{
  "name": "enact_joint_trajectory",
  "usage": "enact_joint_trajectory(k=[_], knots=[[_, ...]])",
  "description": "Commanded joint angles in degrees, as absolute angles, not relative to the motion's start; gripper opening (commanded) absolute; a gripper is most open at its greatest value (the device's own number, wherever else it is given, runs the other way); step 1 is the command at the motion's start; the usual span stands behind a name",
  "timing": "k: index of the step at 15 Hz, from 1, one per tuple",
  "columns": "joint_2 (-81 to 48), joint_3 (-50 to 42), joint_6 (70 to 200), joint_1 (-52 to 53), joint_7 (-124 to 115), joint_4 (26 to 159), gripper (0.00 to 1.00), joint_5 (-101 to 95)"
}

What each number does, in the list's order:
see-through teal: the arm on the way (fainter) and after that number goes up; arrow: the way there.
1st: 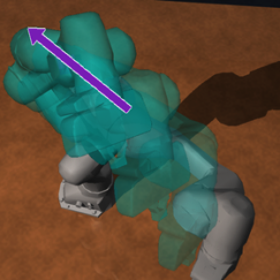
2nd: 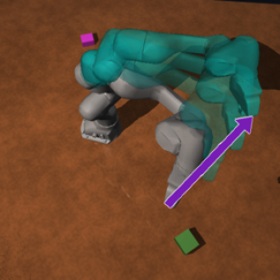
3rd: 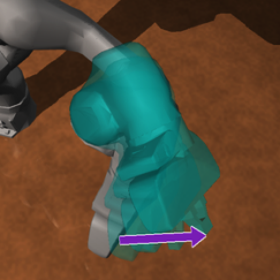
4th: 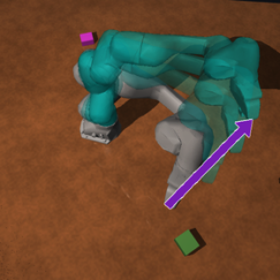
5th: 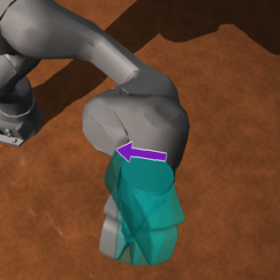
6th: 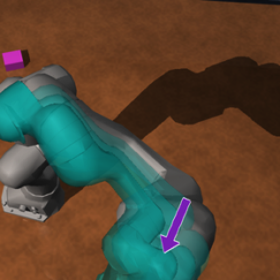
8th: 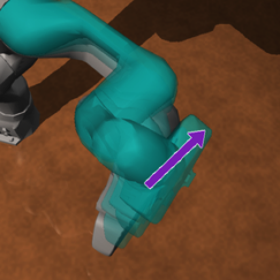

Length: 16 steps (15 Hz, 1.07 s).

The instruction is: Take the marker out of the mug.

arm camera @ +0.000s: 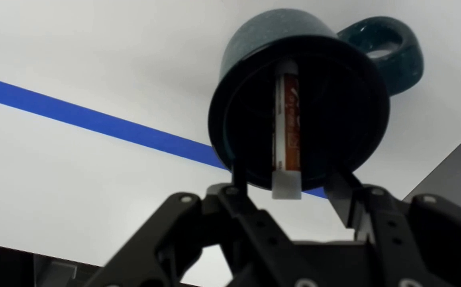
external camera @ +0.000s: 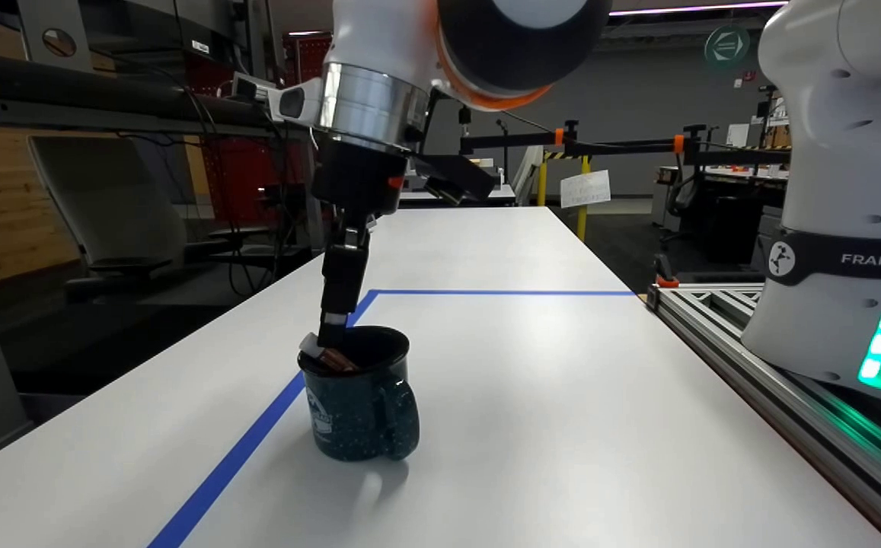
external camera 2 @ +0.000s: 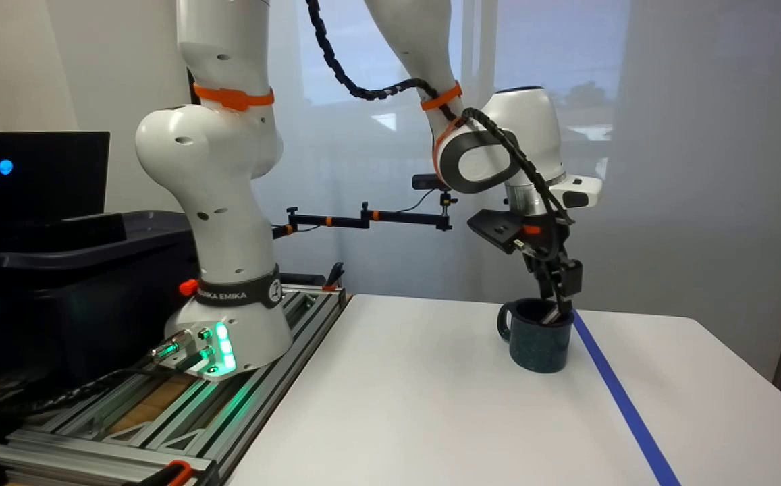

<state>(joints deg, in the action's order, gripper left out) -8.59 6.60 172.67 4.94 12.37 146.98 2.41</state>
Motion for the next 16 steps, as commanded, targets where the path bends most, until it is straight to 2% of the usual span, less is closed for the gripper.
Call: enact_joint_trajectory(k=[1, 4, 5, 11, 14, 15, 16], knots=[[-8.2, 7.4, 171.6, 4.6, 10.9, 146.9, 0.46, 1.0], [-9.2, 6.8, 172.2, 4.9, 10.5, 147.0, 0.35, 0.0], [-9.4, 6.0, 172.8, 5.2, 10.1, 147.2, 0.39, -1.1], [-11.5, 5.2, 175.7, 5.1, 10.4, 147.9, 0.41, -3.7], [-13.4, 6.7, 179.8, 4.2, 11.6, 148.2, 0.15, -3.1], [-14.0, 6.8, 181.2, 4.1, 11.7, 148.2, 0.02, -3.3], [-14.7, 7.5, 182.9, 3.8, 11.8, 148.2, 0.0, -3.3]])
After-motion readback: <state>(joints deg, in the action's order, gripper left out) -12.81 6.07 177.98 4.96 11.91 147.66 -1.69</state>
